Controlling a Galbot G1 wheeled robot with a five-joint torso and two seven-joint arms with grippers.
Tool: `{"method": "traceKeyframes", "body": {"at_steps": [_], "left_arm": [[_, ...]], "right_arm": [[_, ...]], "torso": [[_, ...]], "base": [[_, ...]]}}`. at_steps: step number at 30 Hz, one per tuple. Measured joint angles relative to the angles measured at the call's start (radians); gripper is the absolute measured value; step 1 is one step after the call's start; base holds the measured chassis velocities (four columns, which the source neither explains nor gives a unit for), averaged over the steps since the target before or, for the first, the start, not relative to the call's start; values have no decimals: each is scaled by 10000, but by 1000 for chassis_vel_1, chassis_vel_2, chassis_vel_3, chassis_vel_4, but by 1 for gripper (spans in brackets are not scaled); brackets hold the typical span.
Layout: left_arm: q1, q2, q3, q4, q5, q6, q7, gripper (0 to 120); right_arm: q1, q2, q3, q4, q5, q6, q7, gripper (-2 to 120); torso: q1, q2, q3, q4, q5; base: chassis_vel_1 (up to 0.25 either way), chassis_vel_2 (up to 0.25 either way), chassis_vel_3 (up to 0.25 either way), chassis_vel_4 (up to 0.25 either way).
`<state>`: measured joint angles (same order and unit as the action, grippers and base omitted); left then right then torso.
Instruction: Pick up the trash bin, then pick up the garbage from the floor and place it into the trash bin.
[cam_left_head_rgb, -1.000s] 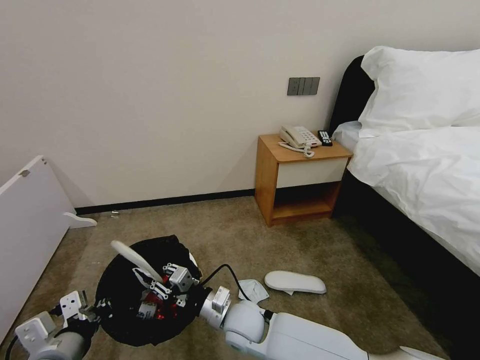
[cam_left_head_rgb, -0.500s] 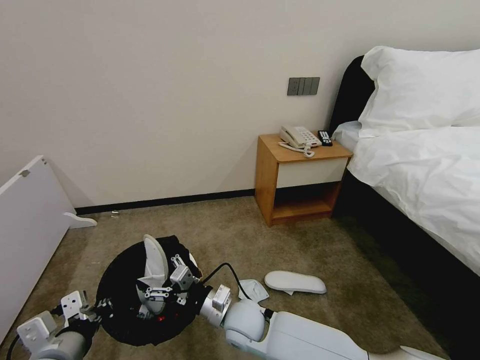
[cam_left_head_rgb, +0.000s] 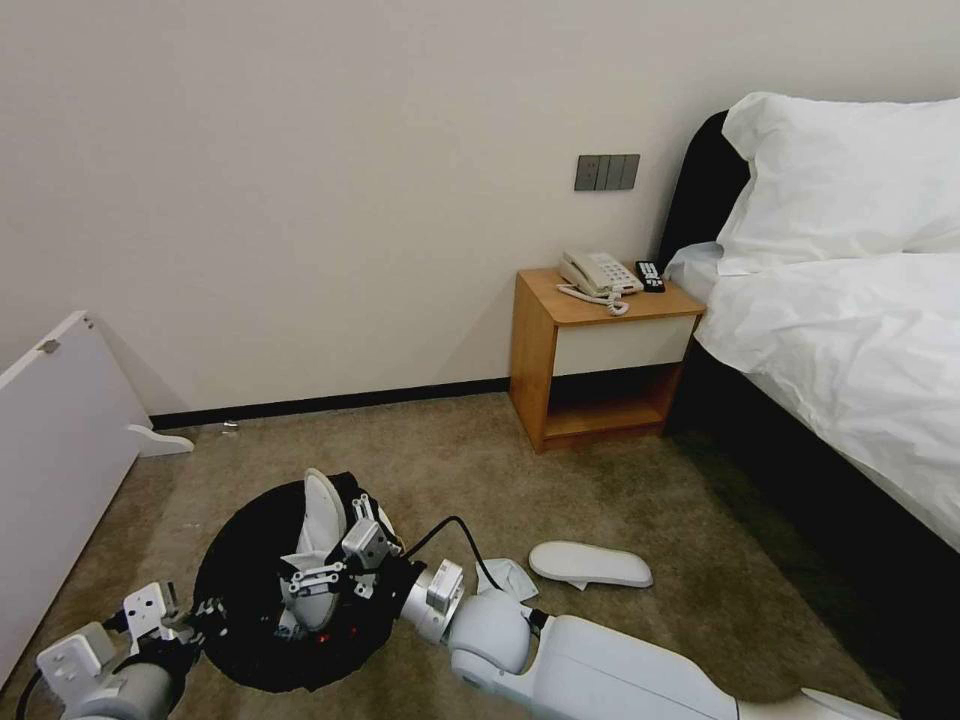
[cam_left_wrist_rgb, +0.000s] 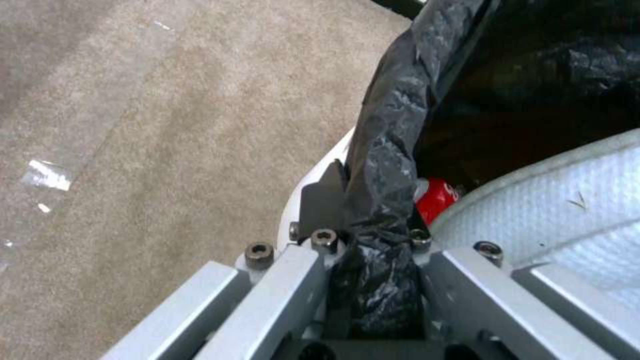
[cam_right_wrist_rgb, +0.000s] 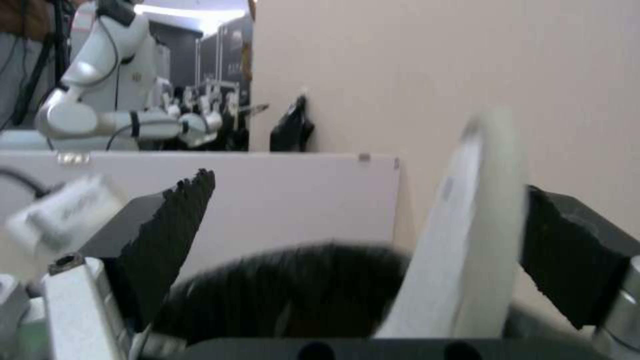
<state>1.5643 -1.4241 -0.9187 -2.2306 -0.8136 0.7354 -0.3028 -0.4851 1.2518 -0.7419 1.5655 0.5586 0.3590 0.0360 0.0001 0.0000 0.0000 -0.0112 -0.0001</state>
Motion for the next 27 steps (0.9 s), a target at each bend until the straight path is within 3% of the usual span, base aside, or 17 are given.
{"method": "traceKeyframes", "body": {"at_steps": [27], "left_arm": [[-19, -11, -23, -37, -10, 0, 9, 2]], "right_arm": [[516, 31, 1378, 912, -104, -232, 138, 99]], "torso": [[0, 0, 0, 1, 1]], "base": [[0, 0, 0, 0]]}}
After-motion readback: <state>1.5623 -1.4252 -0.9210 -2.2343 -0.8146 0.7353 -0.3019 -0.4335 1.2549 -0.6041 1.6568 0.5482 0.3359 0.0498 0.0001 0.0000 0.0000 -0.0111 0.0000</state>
